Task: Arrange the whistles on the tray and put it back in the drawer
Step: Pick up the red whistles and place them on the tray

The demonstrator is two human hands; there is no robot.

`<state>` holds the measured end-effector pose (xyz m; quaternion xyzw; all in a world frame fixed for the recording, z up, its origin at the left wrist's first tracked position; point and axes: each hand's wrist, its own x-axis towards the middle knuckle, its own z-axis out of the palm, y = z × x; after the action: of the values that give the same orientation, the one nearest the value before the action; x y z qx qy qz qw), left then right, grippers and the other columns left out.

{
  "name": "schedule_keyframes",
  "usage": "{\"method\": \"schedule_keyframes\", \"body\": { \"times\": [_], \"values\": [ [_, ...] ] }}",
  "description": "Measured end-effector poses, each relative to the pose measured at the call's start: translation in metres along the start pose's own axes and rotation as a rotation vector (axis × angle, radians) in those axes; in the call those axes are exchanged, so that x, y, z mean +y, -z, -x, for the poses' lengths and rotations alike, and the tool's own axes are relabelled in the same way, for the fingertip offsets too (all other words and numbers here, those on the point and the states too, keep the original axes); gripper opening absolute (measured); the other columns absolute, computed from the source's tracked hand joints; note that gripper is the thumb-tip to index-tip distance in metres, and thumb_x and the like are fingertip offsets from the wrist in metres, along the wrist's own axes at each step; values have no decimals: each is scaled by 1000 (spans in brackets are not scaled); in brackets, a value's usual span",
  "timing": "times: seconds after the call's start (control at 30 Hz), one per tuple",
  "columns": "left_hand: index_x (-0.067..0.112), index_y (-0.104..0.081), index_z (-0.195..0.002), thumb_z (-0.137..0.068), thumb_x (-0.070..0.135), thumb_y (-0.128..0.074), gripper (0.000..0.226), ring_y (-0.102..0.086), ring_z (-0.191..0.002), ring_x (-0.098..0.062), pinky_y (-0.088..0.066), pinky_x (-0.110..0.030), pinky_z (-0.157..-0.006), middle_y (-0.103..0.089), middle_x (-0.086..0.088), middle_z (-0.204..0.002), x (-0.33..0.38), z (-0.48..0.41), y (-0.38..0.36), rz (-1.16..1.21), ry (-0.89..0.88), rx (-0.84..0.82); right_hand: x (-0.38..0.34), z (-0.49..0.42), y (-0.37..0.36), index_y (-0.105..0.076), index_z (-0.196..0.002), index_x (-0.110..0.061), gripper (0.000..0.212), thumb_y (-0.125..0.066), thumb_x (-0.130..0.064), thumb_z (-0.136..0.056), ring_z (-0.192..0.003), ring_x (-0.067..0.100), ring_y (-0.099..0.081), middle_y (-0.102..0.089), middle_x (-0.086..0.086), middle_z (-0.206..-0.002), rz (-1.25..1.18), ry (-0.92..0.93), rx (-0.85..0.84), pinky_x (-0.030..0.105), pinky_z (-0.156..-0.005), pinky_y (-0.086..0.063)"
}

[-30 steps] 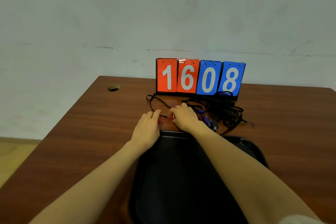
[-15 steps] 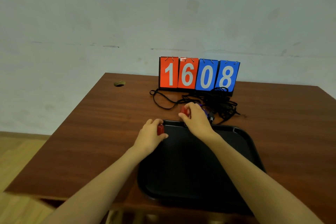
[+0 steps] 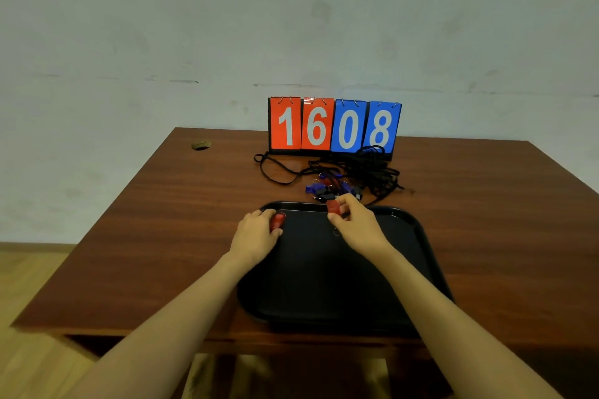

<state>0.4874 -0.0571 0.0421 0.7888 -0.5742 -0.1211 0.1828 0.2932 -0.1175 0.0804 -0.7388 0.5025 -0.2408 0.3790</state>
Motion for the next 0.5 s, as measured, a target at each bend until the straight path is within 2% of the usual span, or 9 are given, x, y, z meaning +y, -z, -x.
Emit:
{"method": "schedule_keyframes", "body": {
  "times": [0.1, 0.2, 0.27, 0.33, 0.4, 0.5],
  "values": [
    [18, -44, -138, -92, 39, -53, 51, -47, -123, -25, -36, -37, -103, -54, -5, -133, 3, 0, -2, -125, -12, 31, 2, 3, -5, -49, -104, -24, 14, -56, -19, -93, -84, 12, -56, -53, -6, -87, 18, -26, -23, 30, -81, -49],
    [22, -44, -137, -95, 38, -45, 45, -50, -118, -24, -32, -37, -100, -58, -4, -126, 10, -1, -6, -254, -38, 87, 6, 3, -5, -49, -100, -21, 13, -58, -16, -91, -87, 16, -60, -55, -4, -90, 11, -63, -23, 34, -84, -53],
    [26, -45, -136, -97, 36, -38, 40, -53, -112, -23, -31, -38, -98, -62, -3, -119, 11, -3, -9, -238, -25, 125, 6, 4, -4, -48, -100, -18, 15, -57, -11, -90, -87, 19, -62, -56, 1, -94, -2, -78, -20, 37, -84, -55],
    [28, -45, -136, -99, 36, -31, 40, -54, -111, -23, -29, -39, -97, -63, -3, -115, 12, -2, -9, -186, 9, 133, 6, 5, -4, -48, -110, -20, 25, -56, -8, -89, -88, 21, -63, -53, 5, -105, 0, -68, -17, 37, -83, -56],
    [27, -48, -134, -100, 36, -29, 39, -52, -111, -23, -28, -39, -96, -63, -3, -115, 10, -1, -11, -219, 2, 137, 5, 5, -5, -48, -118, -26, 34, -57, -10, -89, -92, 21, -62, -45, 3, -115, 29, -56, -22, 36, -87, -54],
    [24, -48, -133, -99, 42, -33, 41, -47, -116, -24, -28, -39, -98, -57, -4, -122, 6, 0, -10, -308, -20, 110, 5, 2, -7, -53, -104, -26, 20, -61, -15, -89, -98, 20, -59, -44, 1, -117, 38, -61, -23, 35, -92, -52]
  ]
}}
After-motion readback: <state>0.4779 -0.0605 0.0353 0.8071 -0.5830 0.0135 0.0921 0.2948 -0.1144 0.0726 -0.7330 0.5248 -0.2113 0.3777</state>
